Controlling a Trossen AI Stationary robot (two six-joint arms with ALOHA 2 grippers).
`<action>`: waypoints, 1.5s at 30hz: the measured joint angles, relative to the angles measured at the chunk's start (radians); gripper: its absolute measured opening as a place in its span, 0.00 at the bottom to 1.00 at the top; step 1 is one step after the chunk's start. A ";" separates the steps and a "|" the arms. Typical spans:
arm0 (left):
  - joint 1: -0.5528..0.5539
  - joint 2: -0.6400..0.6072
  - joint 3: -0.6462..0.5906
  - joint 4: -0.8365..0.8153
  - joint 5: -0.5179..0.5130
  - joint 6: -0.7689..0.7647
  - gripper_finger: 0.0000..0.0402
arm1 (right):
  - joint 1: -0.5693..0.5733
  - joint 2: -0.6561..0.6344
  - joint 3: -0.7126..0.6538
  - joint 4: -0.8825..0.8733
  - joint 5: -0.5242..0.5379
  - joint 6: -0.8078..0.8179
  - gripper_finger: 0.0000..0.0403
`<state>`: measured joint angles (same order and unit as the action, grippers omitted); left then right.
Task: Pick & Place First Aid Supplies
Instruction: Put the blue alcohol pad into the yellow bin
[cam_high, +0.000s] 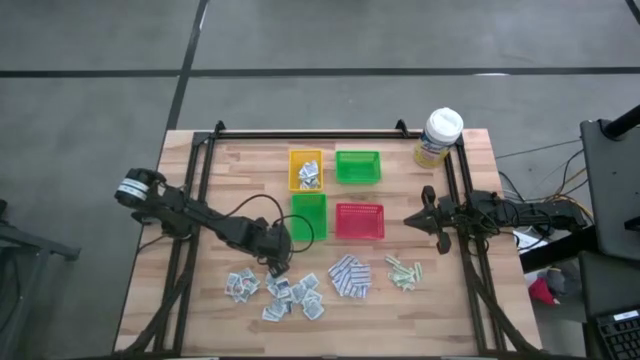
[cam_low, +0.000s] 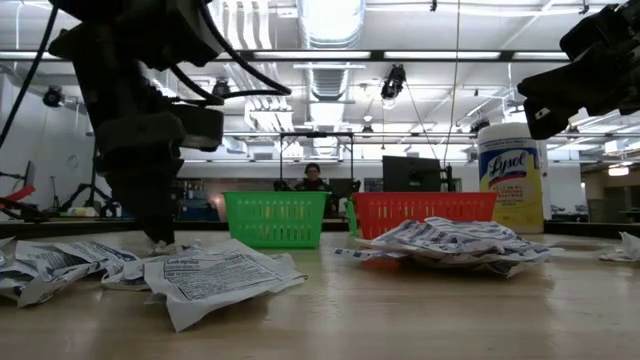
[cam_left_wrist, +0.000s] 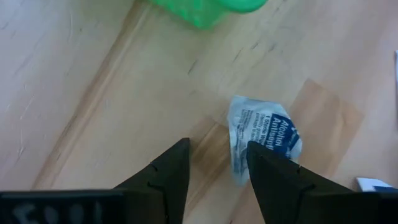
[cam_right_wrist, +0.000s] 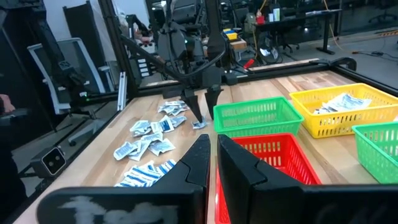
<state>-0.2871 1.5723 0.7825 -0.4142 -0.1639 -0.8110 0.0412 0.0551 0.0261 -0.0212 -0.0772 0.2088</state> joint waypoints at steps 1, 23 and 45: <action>0.000 0.000 -0.005 0.001 -0.006 0.000 0.41 | 0.000 0.000 0.000 0.000 0.000 0.000 0.07; 0.001 -0.001 -0.019 -0.004 -0.009 0.001 0.07 | 0.000 0.000 0.000 0.000 0.000 0.000 0.07; 0.000 -0.118 0.121 -0.339 0.010 0.102 0.00 | 0.000 0.000 0.000 0.000 0.000 0.000 0.07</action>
<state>-0.2868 1.4543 0.9040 -0.7534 -0.1536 -0.7090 0.0410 0.0551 0.0257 -0.0212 -0.0772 0.2089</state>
